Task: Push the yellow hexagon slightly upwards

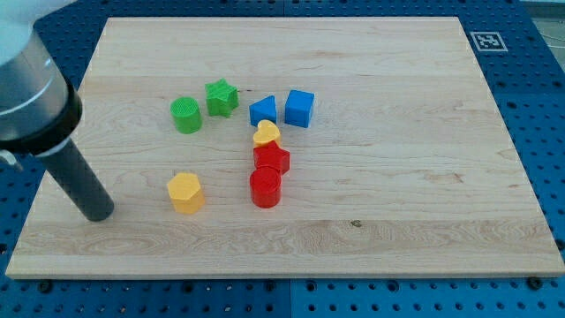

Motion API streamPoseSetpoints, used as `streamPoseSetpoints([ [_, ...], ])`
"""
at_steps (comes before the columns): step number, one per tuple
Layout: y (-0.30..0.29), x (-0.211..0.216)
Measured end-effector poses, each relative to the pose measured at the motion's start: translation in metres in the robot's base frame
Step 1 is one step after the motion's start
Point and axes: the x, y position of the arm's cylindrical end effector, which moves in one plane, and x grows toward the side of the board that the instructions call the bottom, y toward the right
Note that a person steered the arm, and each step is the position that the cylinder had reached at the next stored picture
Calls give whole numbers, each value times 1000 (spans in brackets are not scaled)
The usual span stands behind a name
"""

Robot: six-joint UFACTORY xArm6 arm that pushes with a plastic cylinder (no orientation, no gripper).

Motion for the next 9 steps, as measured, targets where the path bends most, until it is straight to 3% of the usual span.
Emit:
streamPoseSetpoints([
  [2,47,11],
  [4,87,-9],
  [9,115,8],
])
